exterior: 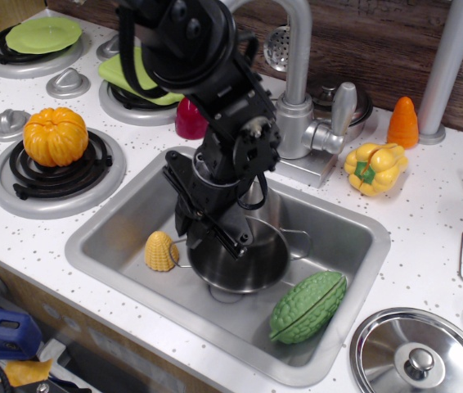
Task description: Flip pot upright in sink
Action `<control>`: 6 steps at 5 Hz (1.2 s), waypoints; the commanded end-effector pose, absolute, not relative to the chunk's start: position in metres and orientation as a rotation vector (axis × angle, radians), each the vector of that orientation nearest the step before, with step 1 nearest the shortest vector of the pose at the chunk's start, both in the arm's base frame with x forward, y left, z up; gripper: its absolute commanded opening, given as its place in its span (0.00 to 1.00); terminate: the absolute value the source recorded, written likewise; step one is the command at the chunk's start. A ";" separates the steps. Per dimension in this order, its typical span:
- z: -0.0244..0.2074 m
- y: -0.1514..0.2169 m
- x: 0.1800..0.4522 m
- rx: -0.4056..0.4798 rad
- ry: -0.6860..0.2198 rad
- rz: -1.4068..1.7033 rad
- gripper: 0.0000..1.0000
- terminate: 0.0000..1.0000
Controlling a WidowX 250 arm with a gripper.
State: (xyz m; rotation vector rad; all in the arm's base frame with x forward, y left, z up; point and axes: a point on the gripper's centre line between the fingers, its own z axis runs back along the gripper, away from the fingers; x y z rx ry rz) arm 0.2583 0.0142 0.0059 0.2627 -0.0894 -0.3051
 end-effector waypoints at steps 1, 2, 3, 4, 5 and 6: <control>0.038 0.020 0.278 0.207 -0.161 -0.329 0.00 0.00; 0.041 0.033 0.283 0.174 -0.211 -0.418 0.00 0.00; 0.044 0.041 0.289 0.130 -0.242 -0.463 0.00 0.00; 0.045 0.050 0.298 0.108 -0.301 -0.522 0.00 0.00; 0.036 0.053 0.301 0.061 -0.392 -0.538 0.00 0.00; 0.034 0.056 0.306 0.047 -0.417 -0.559 0.00 0.00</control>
